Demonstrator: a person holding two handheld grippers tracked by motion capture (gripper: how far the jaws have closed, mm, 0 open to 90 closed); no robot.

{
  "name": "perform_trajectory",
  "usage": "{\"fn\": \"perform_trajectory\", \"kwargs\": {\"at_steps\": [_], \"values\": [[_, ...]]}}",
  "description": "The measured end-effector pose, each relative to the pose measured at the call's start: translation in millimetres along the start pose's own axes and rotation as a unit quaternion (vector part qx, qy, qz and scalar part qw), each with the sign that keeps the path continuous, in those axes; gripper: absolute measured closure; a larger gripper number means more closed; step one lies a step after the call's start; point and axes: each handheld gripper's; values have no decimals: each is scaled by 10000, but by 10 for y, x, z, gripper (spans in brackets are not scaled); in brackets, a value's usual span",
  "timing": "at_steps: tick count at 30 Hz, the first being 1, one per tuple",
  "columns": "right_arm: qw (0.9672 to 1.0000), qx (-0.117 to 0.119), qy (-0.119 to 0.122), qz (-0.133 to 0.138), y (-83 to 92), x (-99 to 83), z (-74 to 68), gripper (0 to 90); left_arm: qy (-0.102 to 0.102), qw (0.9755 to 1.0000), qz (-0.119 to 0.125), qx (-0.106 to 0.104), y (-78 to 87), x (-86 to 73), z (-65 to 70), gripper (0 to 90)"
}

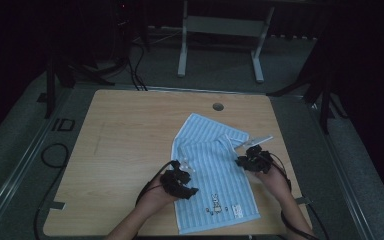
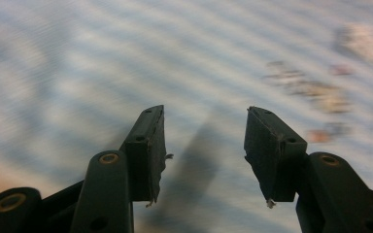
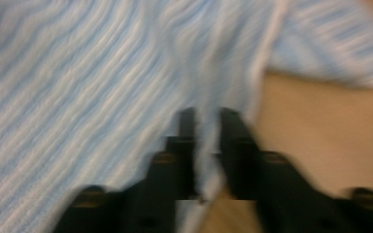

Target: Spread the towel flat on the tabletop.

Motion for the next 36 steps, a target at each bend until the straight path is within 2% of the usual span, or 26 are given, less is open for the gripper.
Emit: {"fn": "perform_trajectory", "kwargs": {"at_steps": [4,6,9,11,12,15,16,17,19,22,24,26,30,35,36], "values": [[9995,-273,-128,101,62,215,193,896,-130,9992,176,-321,-116,51,329,679],[9990,-381,-229,92,19,323,281,896,-107,9986,226,-466,-194,61,415,705],[9977,-597,-331,-9,-149,445,406,896,-57,9982,316,-515,-337,84,511,709],[9962,-761,-416,-123,-275,482,473,896,-81,9982,306,-508,-431,117,563,738],[9958,-768,-469,-166,-322,487,498,896,-142,9982,274,-518,-500,142,598,739],[9938,-894,-575,-339,-489,490,565,896,-243,9980,111,-567,-645,169,649,802],[9932,-936,-579,-384,-521,489,578,896,-245,9976,11,-654,-692,167,672,818],[9922,-1006,-546,-503,-573,488,593,896,-245,9976,11,-654,-692,167,672,831],[9915,-995,-565,-626,-646,483,613,896,-382,9963,-93,-759,-696,150,706,841],[9902,-1019,-518,-803,-761,444,614,896,-393,9948,-183,-917,-649,110,719,840],[9900,-1003,-657,-740,-767,447,633,896,-419,9926,-290,-1106,-594,56,728,839],[9903,-966,-670,-737,-771,452,648,896,-406,9905,-353,-1263,-528,-12,743,835],[9903,-983,-615,-760,-790,473,659,895,-328,9896,-369,-1350,-418,-135,779,823],[9891,-1048,-628,-826,-836,530,687,891,-426,9873,-442,-1466,-365,-196,857,815],[9888,-1077,-584,-855,-850,547,688,887,-426,9874,-442,-1457,-363,-199,869,815]]}}
Point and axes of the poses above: each handheld gripper's, and its own axes: y roughly backward along the jaws, x roughly out of its top, z roughly to its right, and after that the axes turned 8 degrees about z, right-handed
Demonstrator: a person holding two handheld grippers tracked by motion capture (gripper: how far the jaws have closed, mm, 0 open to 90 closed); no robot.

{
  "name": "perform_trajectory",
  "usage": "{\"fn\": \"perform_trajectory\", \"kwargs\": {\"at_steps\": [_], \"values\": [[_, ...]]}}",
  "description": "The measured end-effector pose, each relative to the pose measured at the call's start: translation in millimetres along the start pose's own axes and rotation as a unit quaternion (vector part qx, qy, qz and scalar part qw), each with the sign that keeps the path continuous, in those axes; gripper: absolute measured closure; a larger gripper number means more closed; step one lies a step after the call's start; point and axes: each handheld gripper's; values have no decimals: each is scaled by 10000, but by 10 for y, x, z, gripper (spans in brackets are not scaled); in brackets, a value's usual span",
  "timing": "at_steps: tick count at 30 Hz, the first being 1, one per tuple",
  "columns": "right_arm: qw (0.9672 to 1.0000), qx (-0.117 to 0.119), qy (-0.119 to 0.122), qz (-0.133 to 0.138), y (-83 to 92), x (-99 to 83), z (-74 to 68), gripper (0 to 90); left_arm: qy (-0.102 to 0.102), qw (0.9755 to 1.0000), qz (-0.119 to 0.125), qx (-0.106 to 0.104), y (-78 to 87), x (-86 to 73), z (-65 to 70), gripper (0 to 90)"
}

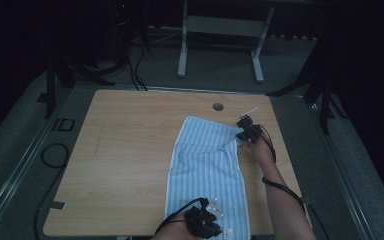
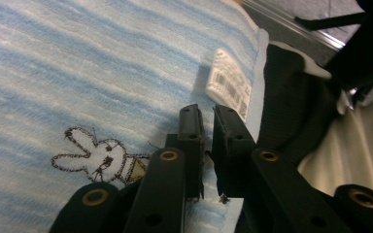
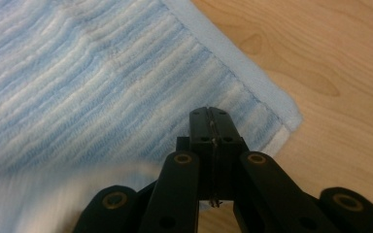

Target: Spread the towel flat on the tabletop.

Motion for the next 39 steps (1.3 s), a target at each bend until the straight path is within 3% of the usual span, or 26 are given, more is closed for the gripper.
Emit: {"fn": "perform_trajectory", "kwargs": {"at_steps": [2,7,10,14,17,22,24,30,39], "values": [[9999,-64,109,4,-18,24,-4,870,0,9999,-33,-105,-18,3,18,816],[9999,-75,72,-34,-58,87,16,869,-120,9988,-303,-361,-173,-5,93,799],[9999,-20,-114,-76,-59,105,40,868,-219,9985,-241,-433,-146,35,134,784],[9995,264,-130,92,90,145,-7,868,-219,9995,-22,-245,49,84,72,782],[9984,519,-86,221,249,136,-88,861,-13,9999,99,99,220,42,-94,783],[9969,726,43,301,385,36,-307,861,459,9974,296,469,403,-89,-345,783],[9972,667,288,175,354,15,-405,851,557,9966,293,541,408,-113,-401,783],[9978,566,298,-185,130,4,-500,852,612,9964,234,536,322,-150,-444,785],[9989,421,175,-93,-46,163,-426,853,524,9971,241,504,280,-136,-382,785]]}}
Point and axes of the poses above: each handheld gripper's, and its own axes: y roughly backward along the jaws, x roughly out of its top, z roughly to its right, and after that the axes turned 8 degrees about z, right-handed
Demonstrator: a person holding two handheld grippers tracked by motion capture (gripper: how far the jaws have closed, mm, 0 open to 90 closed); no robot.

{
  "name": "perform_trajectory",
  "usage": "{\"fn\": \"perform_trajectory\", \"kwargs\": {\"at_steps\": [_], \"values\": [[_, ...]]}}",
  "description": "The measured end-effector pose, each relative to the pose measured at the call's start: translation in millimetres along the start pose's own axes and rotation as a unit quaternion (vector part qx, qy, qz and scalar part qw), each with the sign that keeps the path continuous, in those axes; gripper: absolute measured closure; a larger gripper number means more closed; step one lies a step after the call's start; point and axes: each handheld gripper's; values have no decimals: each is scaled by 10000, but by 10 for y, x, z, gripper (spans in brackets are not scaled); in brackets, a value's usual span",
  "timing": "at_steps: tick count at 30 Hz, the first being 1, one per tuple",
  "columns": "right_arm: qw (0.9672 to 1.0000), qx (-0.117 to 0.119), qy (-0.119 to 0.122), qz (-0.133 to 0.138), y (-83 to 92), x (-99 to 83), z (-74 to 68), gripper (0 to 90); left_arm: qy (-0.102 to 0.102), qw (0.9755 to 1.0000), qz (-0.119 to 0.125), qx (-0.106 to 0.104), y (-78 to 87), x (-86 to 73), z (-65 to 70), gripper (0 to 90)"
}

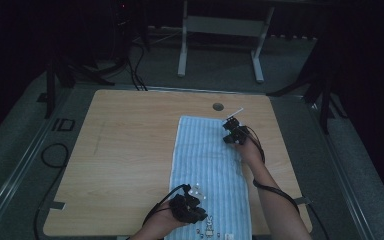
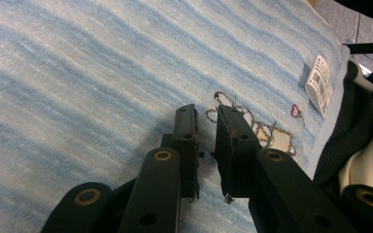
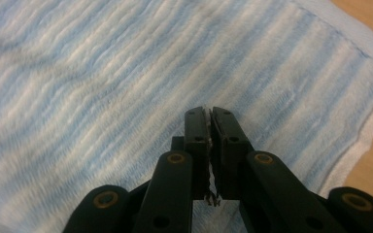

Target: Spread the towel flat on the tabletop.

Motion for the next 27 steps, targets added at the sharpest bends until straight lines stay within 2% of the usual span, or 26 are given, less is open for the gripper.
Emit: {"fn": "perform_trajectory", "kwargs": {"at_steps": [3,9,10,12,14,16,20,22,24,25,26,27], "values": [[9999,45,-77,57,-32,35,21,852,-82,10000,-53,-19,-29,26,35,785],[9999,45,-97,72,-42,52,28,832,-118,9999,-49,-37,-65,54,59,771],[9999,82,-104,83,2,20,-14,818,-164,9999,45,30,11,83,61,737],[9996,197,-80,206,97,-37,-75,818,-195,9995,152,207,110,99,27,730],[9987,293,14,418,231,-132,-141,818,-217,9985,175,470,196,98,-39,686],[9979,391,127,508,364,-254,-213,810,-139,9970,196,732,260,69,-112,618],[9954,598,123,732,633,-549,-304,764,33,9961,216,857,343,2,-222,524],[9945,701,147,762,751,-712,-357,713,35,9954,264,922,375,-14,-257,523],[9934,677,130,922,862,-885,-397,677,73,9948,262,979,395,-17,-308,493],[9927,756,132,928,899,-962,-414,648,73,9948,262,979,395,-17,-308,493],[9927,756,132,928,899,-962,-414,648,82,9945,293,1006,404,-19,-335,493],[9926,740,168,944,933,-1040,-435,648,131,9938,312,1055,410,-18,-370,486]]}}
Point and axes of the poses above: each handheld gripper's, and its own axes: y roughly backward along the jaws, x roughly out of its top, z roughly to its right, and after that the axes turned 8 degrees about z, right-handed
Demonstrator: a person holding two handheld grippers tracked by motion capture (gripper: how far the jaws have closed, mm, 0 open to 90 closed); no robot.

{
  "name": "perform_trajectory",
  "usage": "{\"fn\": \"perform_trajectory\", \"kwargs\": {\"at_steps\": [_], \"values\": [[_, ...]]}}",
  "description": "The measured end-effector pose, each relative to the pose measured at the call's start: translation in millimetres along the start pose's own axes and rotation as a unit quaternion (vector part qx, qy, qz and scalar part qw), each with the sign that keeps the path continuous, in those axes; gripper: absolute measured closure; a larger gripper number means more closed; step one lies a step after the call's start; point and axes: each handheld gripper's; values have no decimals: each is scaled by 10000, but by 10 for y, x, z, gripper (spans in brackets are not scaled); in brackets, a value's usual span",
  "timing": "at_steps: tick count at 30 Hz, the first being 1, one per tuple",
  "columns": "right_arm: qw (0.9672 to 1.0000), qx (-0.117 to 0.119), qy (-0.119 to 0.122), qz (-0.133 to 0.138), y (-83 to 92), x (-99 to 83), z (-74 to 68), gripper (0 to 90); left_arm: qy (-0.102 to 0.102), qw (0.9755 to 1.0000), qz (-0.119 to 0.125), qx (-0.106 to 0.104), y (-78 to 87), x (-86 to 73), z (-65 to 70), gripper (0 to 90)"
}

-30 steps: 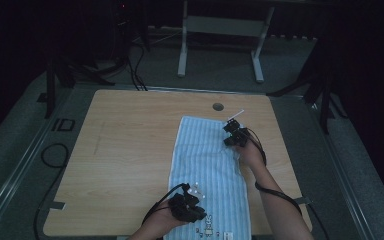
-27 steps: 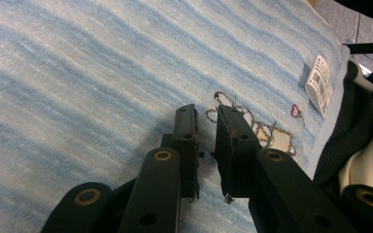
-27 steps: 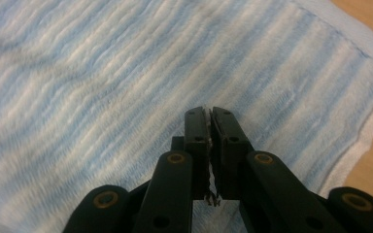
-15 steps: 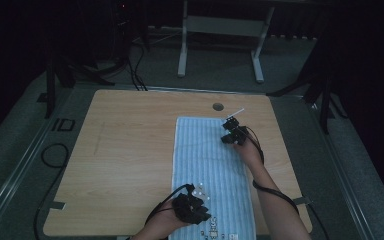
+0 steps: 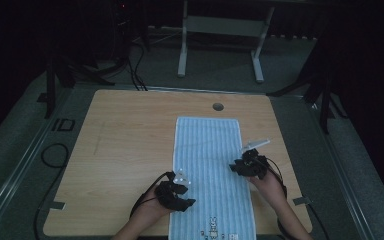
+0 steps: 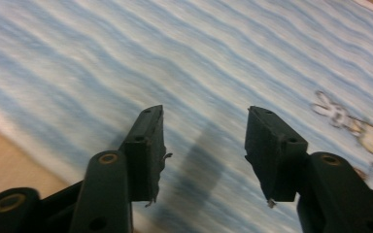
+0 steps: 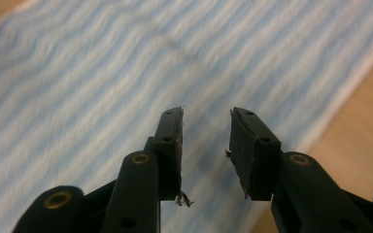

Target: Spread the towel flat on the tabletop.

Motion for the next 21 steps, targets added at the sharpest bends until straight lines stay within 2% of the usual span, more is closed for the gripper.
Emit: {"fn": "perform_trajectory", "kwargs": {"at_steps": [2,3,4,5,6,8,10,11,15,18,21], "values": [[10000,39,1,38,61,-124,-49,642,-10,10000,5,41,-9,0,-51,454],[10000,9,84,2,75,-178,-69,641,6,10000,10,95,-24,-3,-87,452],[9998,-127,162,1,87,-240,-94,643,26,10000,-8,90,-35,-5,-113,438],[9998,-127,162,1,87,-240,-94,643,26,10000,-8,90,-35,-5,-113,436],[9997,-162,200,-11,82,-272,-96,643,108,9999,-59,86,-75,-10,-183,436],[9994,-225,179,-199,16,-399,-83,643,121,9998,-135,75,-122,-17,-220,437],[9996,-211,133,-160,19,-436,-69,641,162,9998,-79,43,-146,-15,-244,436],[9995,-244,105,-146,27,-446,-63,641,212,9997,-74,18,-154,-4,-252,436],[9994,-326,94,-115,62,-487,-11,623,170,9998,-76,-31,-204,43,-253,430],[9994,-338,-28,-89,94,-519,52,621,231,9996,-29,-126,-247,73,-246,411],[9993,-364,-81,-59,124,-551,100,621,170,9997,-42,-145,-280,96,-199,402]]}}
Point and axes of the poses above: each handheld gripper's, and its own axes: y roughly backward along the jaws, x roughly out of its top, z roughly to its right, and after that the axes turned 8 degrees about z, right-handed
